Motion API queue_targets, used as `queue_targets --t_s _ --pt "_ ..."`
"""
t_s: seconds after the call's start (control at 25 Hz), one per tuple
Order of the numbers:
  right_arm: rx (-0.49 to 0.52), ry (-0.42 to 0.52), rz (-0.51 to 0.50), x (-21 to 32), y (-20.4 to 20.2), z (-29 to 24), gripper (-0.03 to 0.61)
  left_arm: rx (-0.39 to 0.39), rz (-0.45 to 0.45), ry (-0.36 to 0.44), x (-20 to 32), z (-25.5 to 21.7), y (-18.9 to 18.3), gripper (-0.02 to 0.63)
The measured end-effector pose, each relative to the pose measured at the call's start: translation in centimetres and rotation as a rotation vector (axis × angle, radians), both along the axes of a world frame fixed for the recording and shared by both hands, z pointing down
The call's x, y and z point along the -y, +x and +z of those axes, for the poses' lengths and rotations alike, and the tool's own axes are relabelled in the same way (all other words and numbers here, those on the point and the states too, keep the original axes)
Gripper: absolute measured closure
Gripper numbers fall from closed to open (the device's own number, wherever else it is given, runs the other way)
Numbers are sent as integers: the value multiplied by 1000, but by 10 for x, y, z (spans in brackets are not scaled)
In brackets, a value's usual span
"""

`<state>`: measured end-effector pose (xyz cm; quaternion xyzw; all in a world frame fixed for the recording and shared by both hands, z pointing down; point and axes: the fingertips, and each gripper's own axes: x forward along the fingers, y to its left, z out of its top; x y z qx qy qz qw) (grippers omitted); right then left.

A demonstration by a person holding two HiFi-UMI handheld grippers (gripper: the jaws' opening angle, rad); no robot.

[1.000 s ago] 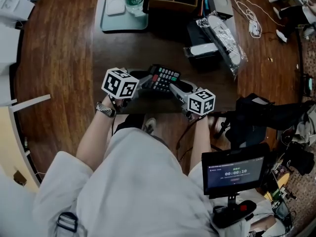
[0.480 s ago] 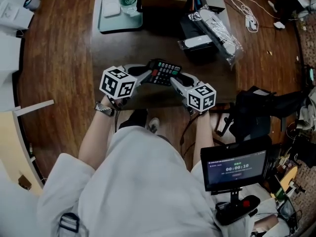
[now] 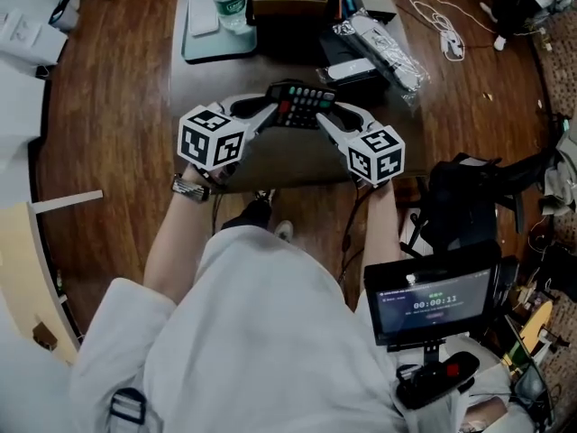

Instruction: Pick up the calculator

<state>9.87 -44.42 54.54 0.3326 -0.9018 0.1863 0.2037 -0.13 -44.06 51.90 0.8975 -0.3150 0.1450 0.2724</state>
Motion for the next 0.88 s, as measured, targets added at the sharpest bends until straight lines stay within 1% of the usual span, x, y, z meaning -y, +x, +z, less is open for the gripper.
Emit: queue_targets --t_s 0.2,0.32,0.52,0.76,0.88 --pt "1 89 25 -3 6 -45 437 3 11 125 -5 -44 6 558" --pt "-6 174 37 -10 12 -70 437 -9 20 201 -13 -66 10 558" --pt "-17 308 66 -26 18 -109 437 -10 41 360 -30 -103 16 558" --pt "-9 405 85 -44 24 -148 437 6 51 501 -51 -142 22 558" --pt "-1 444 91 -53 27 -163 437 10 52 548 -60 -157 26 558"
